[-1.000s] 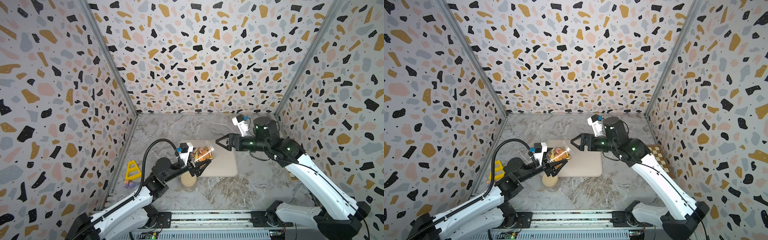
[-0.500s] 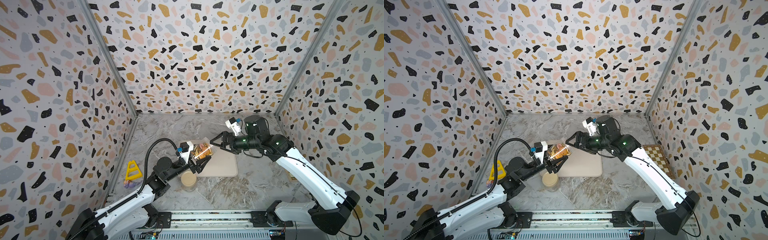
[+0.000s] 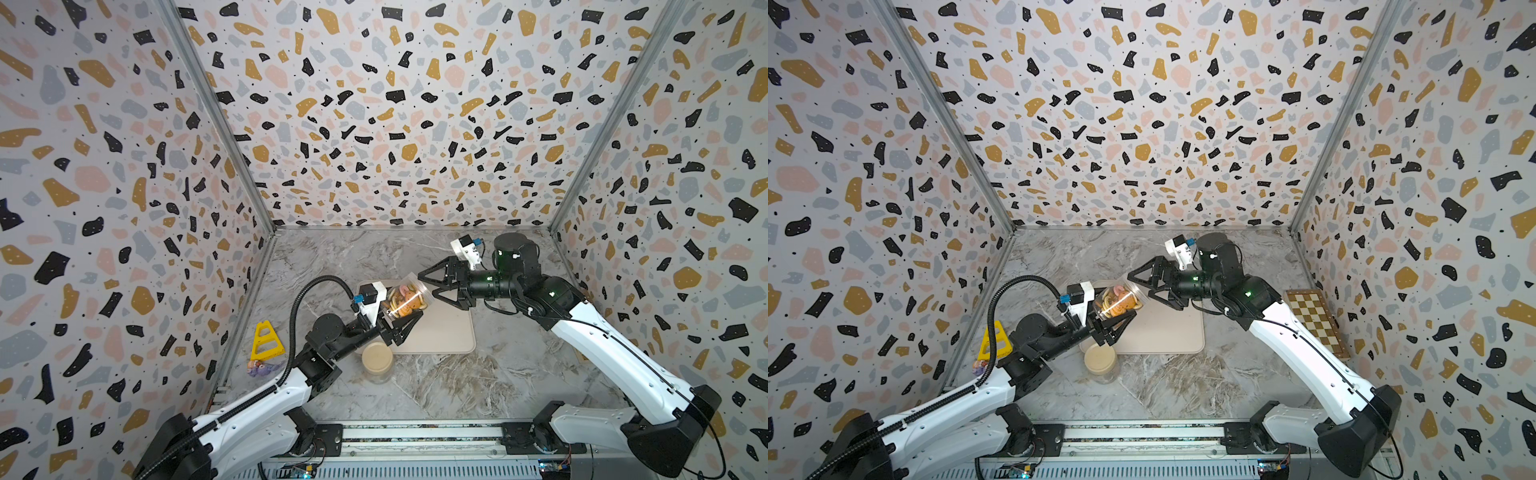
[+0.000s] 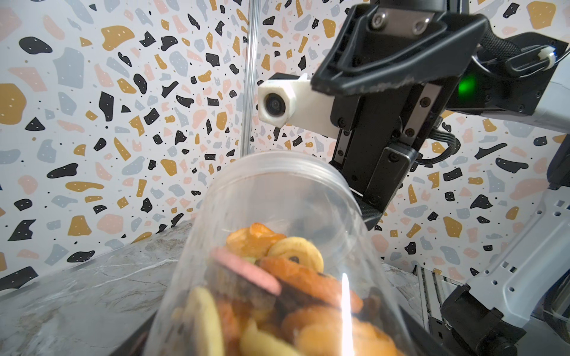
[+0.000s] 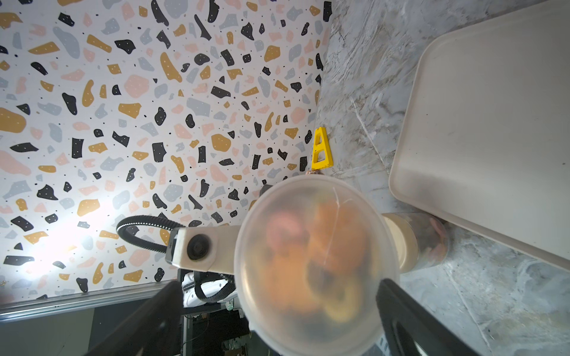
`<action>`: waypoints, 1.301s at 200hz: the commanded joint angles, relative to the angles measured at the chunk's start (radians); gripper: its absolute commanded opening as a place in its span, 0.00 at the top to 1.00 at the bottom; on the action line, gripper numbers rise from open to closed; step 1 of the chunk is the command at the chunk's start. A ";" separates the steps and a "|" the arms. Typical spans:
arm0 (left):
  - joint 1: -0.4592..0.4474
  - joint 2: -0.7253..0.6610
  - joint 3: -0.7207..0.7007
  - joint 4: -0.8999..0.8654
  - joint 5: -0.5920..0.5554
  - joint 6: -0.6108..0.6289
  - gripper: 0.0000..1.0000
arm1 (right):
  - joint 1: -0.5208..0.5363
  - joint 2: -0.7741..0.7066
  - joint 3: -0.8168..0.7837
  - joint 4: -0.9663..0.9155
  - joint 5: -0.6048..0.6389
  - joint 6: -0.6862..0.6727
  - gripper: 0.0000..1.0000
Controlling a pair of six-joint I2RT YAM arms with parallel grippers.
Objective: Pour the cookies out of the jar
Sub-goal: Unscrew the lid from the jar.
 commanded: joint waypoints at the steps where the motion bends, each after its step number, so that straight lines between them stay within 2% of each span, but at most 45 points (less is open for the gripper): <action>1: 0.001 -0.028 0.049 0.136 0.017 0.018 1.00 | 0.006 0.000 -0.006 0.007 0.006 0.041 0.00; 83: 0.000 -0.024 0.063 0.135 0.022 0.018 1.00 | 0.025 0.034 0.019 0.029 0.005 0.032 0.00; 123: 0.000 -0.011 0.063 0.162 0.023 -0.005 1.00 | 0.034 0.033 0.037 0.036 0.006 0.017 0.09; 158: 0.000 0.001 0.061 0.194 0.004 -0.031 1.00 | 0.043 0.029 0.040 0.051 0.015 0.003 0.13; 199: 0.000 0.020 0.058 0.301 0.006 -0.137 0.99 | 0.058 0.037 0.045 0.103 0.008 -0.096 0.16; 240: 0.000 0.020 0.043 0.445 0.003 -0.294 0.99 | 0.057 0.011 0.020 0.209 -0.013 -0.215 0.18; 260: 0.000 0.027 0.040 0.502 0.034 -0.373 0.98 | 0.056 0.005 0.015 0.265 -0.065 -0.265 0.17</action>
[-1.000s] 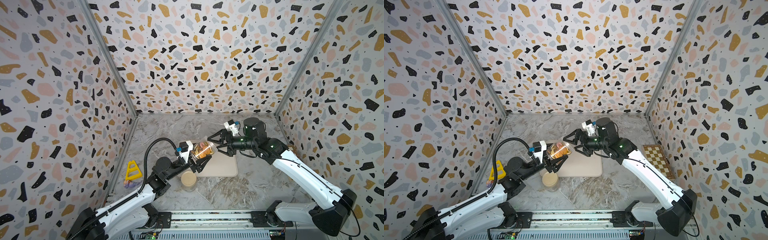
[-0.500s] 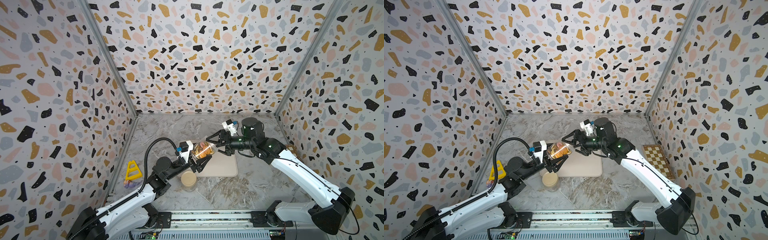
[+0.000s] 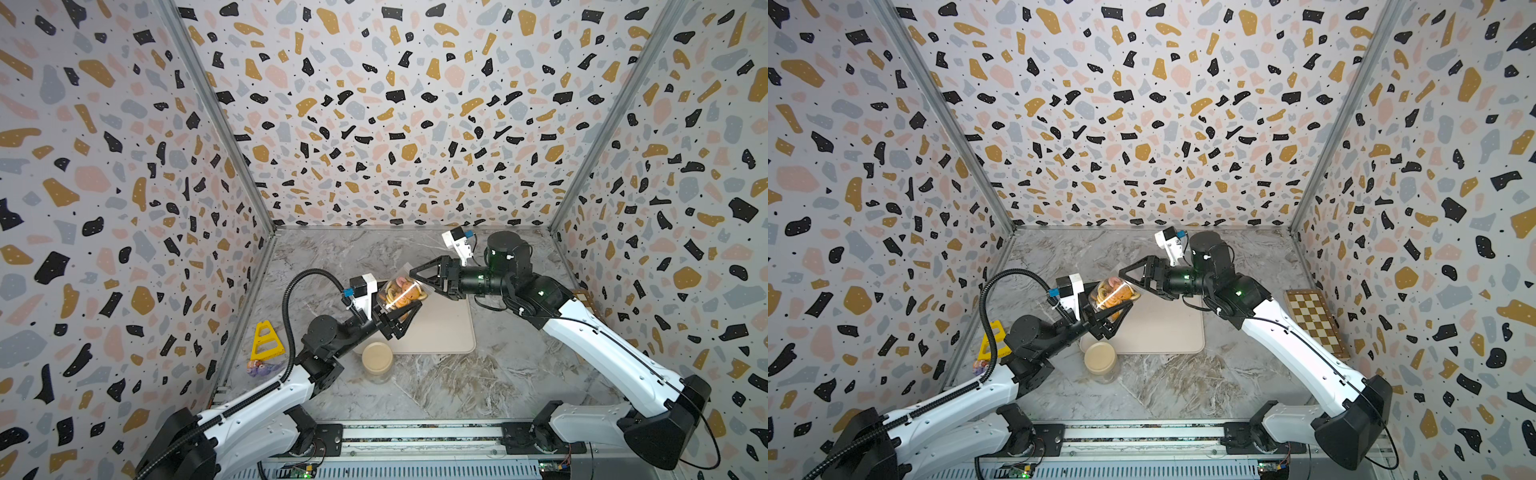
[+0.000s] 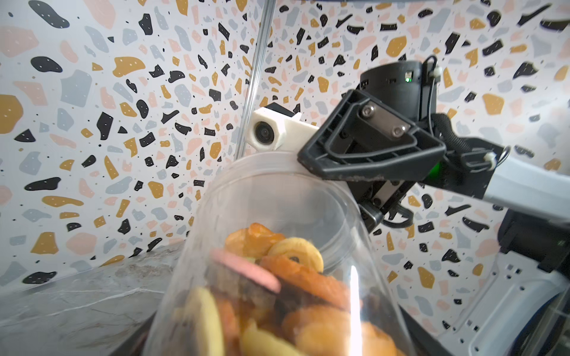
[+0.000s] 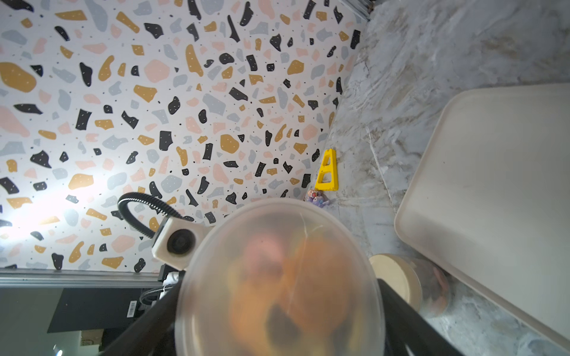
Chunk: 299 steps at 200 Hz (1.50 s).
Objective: Pour the cookies out of the jar
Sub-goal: Unscrew the lid from the jar.
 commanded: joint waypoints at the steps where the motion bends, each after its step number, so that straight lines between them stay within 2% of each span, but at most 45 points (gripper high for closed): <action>1: -0.001 -0.009 0.031 0.305 0.038 -0.152 0.98 | 0.012 -0.029 0.006 0.102 -0.087 -0.112 0.17; 32: -0.001 0.010 0.008 0.420 0.044 -0.259 1.00 | 0.012 -0.042 -0.020 0.152 -0.140 -0.182 0.16; 52: -0.001 -0.004 0.009 0.381 0.048 -0.252 1.00 | 0.009 -0.054 -0.018 0.134 -0.112 -0.198 0.13; 64: -0.002 -0.020 0.022 0.297 0.075 -0.204 1.00 | 0.009 -0.050 0.016 0.066 -0.069 -0.204 0.00; 87: -0.001 -0.047 0.027 0.098 0.087 -0.037 1.00 | 0.005 -0.043 0.109 -0.181 0.076 -0.207 0.01; 111: -0.002 -0.064 0.049 -0.095 0.069 0.142 1.00 | -0.034 -0.049 0.166 -0.362 0.142 -0.137 0.01; 138: -0.001 -0.064 0.047 -0.126 0.057 0.220 1.00 | -0.136 -0.045 0.172 -0.477 0.083 -0.031 0.01; 159: -0.005 -0.059 0.072 -0.195 0.059 0.310 1.00 | -0.109 -0.010 0.206 -0.537 0.079 0.043 0.01; 181: -0.009 -0.060 0.093 -0.239 0.033 0.393 1.00 | -0.050 0.017 0.239 -0.537 0.079 0.096 0.01; 204: -0.009 -0.057 0.109 -0.254 0.035 0.436 1.00 | -0.026 0.014 0.200 -0.454 0.044 0.158 0.01; 299: -0.014 -0.049 0.098 -0.164 0.046 0.393 1.00 | 0.019 -0.003 0.111 -0.360 0.087 0.237 0.01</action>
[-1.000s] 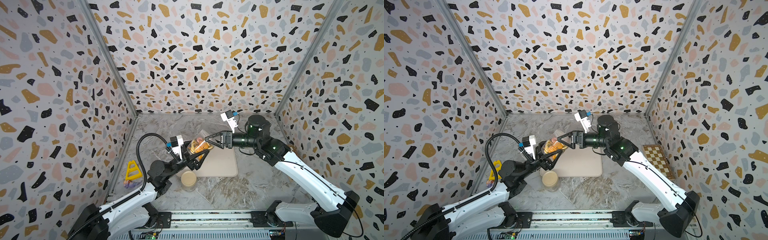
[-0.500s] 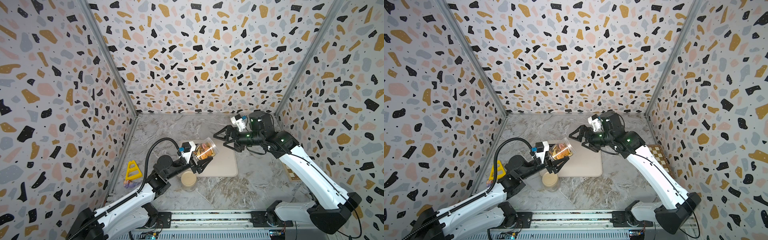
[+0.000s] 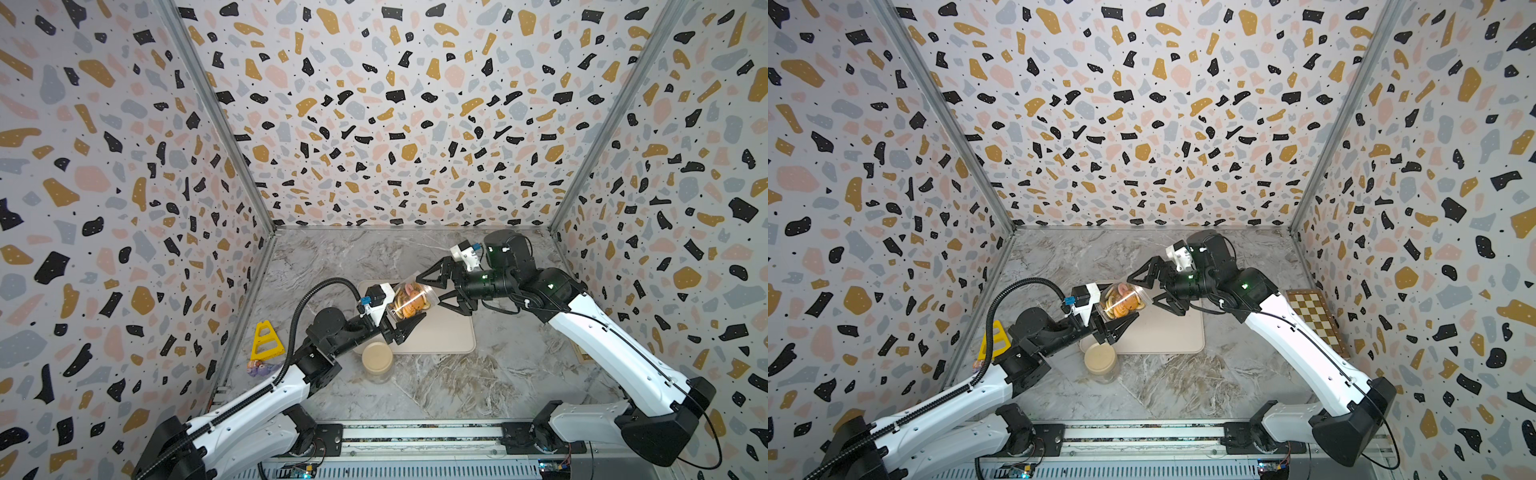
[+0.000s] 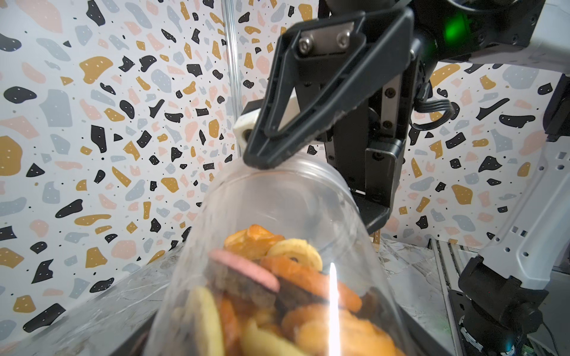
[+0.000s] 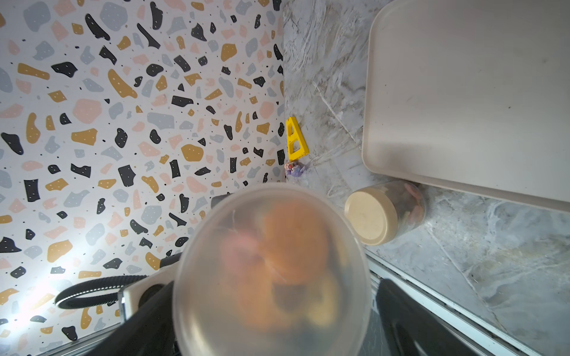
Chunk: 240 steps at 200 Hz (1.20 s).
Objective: Pour the cookies out of the jar
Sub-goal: Unscrew the lid from the jar.
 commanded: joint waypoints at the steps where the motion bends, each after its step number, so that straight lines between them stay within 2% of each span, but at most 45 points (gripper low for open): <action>1: -0.007 -0.008 0.033 0.143 0.005 -0.008 1.00 | 0.015 -0.024 -0.013 0.034 0.022 0.026 0.01; 52: -0.008 -0.010 0.025 0.167 -0.017 -0.035 1.00 | 0.019 -0.038 -0.019 0.067 0.046 0.006 0.00; 69: -0.008 -0.009 0.012 0.202 -0.033 -0.060 1.00 | 0.026 -0.037 -0.006 0.068 0.056 -0.012 0.07; 105: -0.008 -0.004 0.013 0.245 -0.028 -0.118 1.00 | 0.050 -0.036 0.019 0.073 0.101 -0.065 0.10; 148: -0.008 0.004 -0.004 0.359 -0.034 -0.279 1.00 | 0.074 -0.030 0.013 0.160 0.086 -0.203 0.14; 194: -0.007 0.012 -0.038 0.506 -0.049 -0.457 1.00 | 0.083 -0.071 -0.014 0.271 0.085 -0.295 0.14; 228: -0.007 0.018 -0.045 0.577 -0.059 -0.520 1.00 | 0.083 -0.067 -0.001 0.288 0.049 -0.335 0.14; 233: -0.008 0.020 -0.042 0.575 -0.056 -0.519 1.00 | 0.083 -0.067 0.002 0.283 0.050 -0.340 0.13; 240: -0.008 0.021 -0.037 0.568 -0.054 -0.518 1.00 | 0.083 -0.067 0.006 0.274 0.053 -0.345 0.05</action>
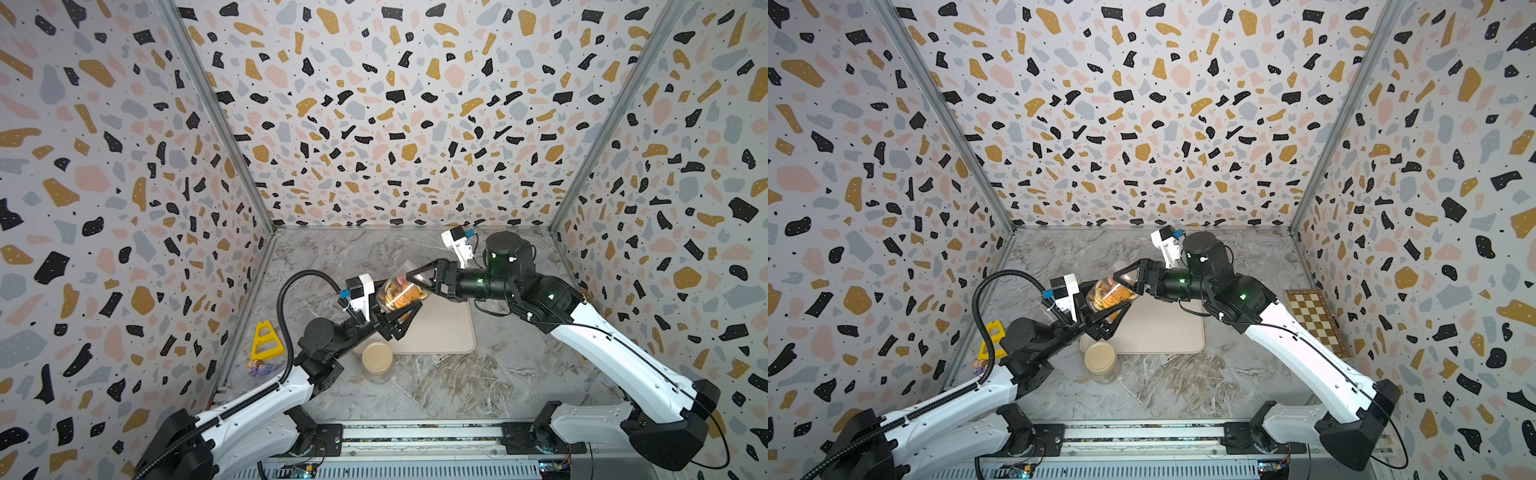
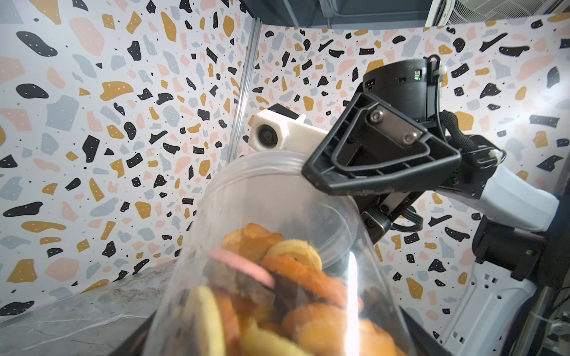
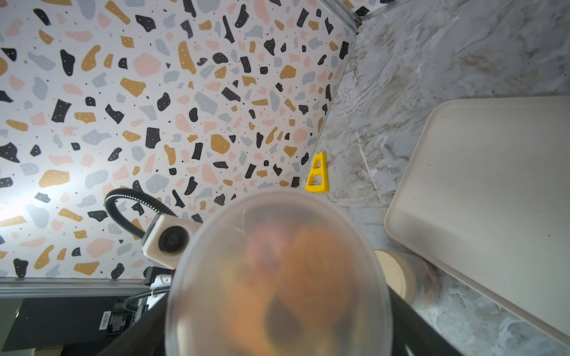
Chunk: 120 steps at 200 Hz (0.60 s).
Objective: Pour the cookies out of the jar
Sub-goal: Unscrew the lid from the jar.
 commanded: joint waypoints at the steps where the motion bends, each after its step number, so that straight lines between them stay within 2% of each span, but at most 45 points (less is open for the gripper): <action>1: -0.005 -0.010 0.020 0.219 -0.009 -0.122 1.00 | 0.003 -0.033 0.021 0.049 -0.040 -0.103 0.04; 6: -0.005 -0.009 0.022 0.212 -0.011 -0.118 1.00 | 0.003 -0.035 0.023 0.043 -0.037 -0.105 0.00; 71: -0.004 0.003 0.025 0.145 -0.028 -0.040 1.00 | -0.013 -0.066 0.069 -0.130 0.052 -0.071 0.01; 120: -0.005 0.005 0.058 0.051 0.004 0.058 1.00 | -0.063 -0.072 0.081 -0.254 0.026 -0.023 0.01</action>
